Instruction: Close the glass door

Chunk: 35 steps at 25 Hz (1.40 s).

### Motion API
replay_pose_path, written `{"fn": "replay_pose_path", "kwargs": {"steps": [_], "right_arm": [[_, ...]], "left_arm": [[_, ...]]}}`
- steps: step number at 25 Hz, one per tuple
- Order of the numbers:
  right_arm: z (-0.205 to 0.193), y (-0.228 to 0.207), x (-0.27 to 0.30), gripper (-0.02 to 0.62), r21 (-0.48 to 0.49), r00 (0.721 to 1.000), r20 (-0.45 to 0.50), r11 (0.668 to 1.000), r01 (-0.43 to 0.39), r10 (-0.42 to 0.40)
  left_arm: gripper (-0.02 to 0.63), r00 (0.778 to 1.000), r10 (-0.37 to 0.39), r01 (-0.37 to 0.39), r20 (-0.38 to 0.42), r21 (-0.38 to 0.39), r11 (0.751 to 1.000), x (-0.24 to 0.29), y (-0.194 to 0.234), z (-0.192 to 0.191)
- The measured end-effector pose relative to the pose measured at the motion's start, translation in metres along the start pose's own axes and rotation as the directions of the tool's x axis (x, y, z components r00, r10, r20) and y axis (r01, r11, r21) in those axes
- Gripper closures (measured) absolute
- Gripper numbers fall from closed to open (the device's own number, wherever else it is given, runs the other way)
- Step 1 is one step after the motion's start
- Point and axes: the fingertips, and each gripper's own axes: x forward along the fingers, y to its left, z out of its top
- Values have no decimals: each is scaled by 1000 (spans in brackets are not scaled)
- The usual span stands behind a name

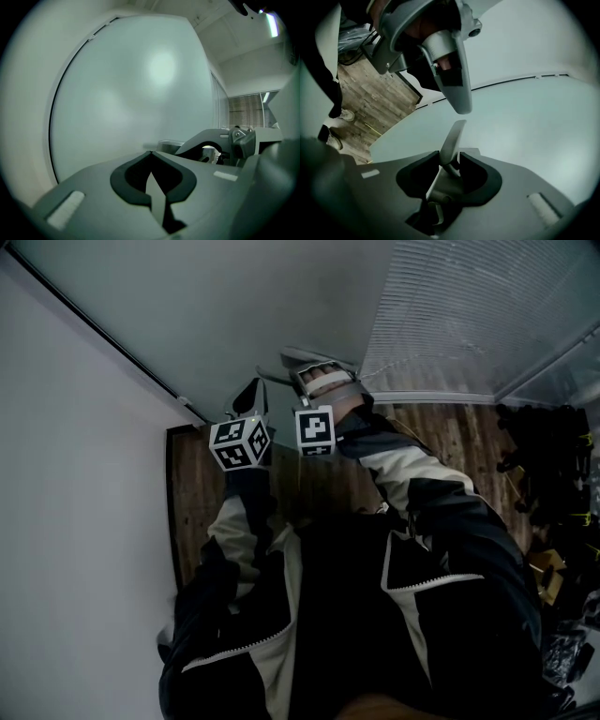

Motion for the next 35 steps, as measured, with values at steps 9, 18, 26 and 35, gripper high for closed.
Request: {"fn": "replay_pose_path", "kwargs": {"steps": [9, 18, 26, 35], "right_arm": [[-20, -6, 16, 453, 13, 999, -46, 1000, 14, -14], [-52, -21, 39, 453, -2, 993, -113, 1000, 27, -27], [-85, -45, 77, 459, -80, 991, -130, 997, 22, -33], [-126, -60, 126, 463, -156, 988, -149, 988, 18, -42]], "left_arm": [[602, 998, -63, 63, -7, 16, 998, 18, -7, 5], [602, 991, -130, 131, -21, 32, 991, 29, -27, 7], [601, 997, -80, 81, -14, 31, 996, 35, -25, 24], [601, 1000, -5, 5, -16, 10, 1000, 36, -33, 11]]}}
